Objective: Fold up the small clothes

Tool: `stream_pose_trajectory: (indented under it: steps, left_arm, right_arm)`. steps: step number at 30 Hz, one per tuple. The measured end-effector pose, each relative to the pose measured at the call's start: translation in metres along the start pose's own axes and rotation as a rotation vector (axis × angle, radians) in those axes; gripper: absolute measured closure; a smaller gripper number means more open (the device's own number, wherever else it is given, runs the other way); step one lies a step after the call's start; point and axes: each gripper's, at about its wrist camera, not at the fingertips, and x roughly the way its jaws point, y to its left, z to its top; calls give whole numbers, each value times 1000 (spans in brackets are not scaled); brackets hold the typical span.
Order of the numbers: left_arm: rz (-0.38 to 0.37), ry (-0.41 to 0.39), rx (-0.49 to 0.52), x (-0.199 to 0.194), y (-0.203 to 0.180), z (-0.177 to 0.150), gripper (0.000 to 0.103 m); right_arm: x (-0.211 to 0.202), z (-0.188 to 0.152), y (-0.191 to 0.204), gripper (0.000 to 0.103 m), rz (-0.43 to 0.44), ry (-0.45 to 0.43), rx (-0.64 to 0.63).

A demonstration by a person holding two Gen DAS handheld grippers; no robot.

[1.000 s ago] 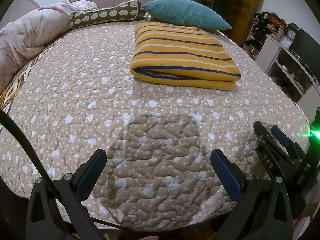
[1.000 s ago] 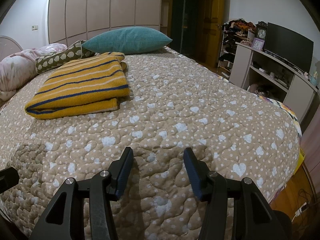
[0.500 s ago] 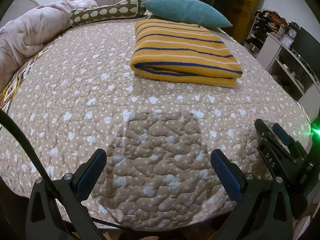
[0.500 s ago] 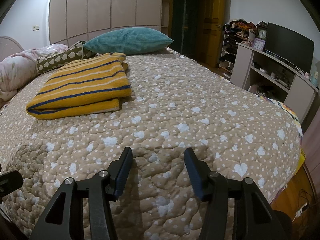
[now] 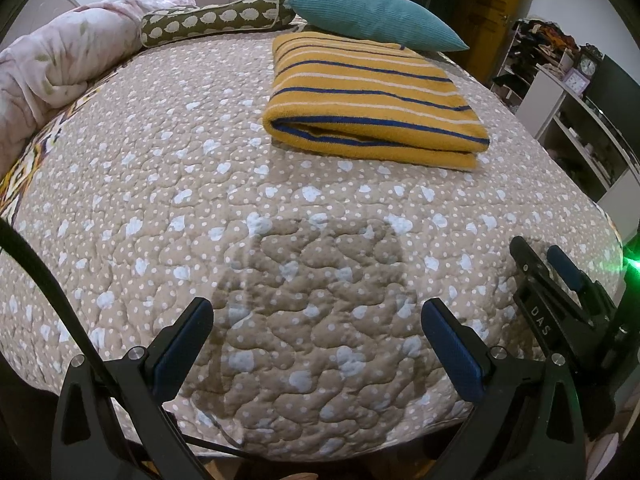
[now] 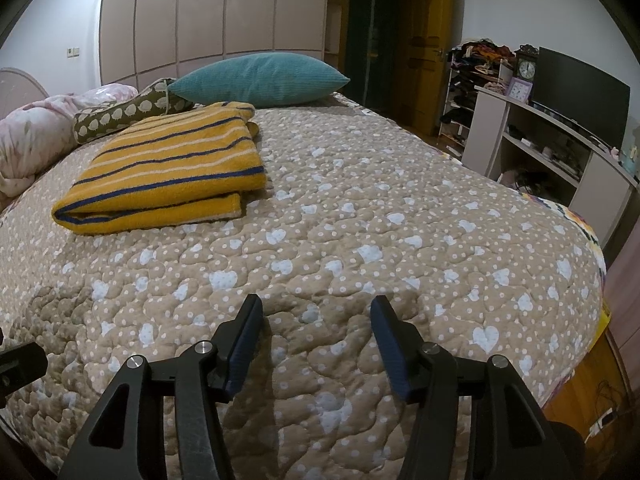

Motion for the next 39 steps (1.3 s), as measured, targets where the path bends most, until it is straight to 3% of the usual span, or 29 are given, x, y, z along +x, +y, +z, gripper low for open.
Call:
stream_pose_trajectory:
  steps: [39]
  left_arm:
    - [32, 7, 1, 5, -1, -1, 0]
  right_arm:
    - [3, 1, 1, 39, 23, -15, -23]
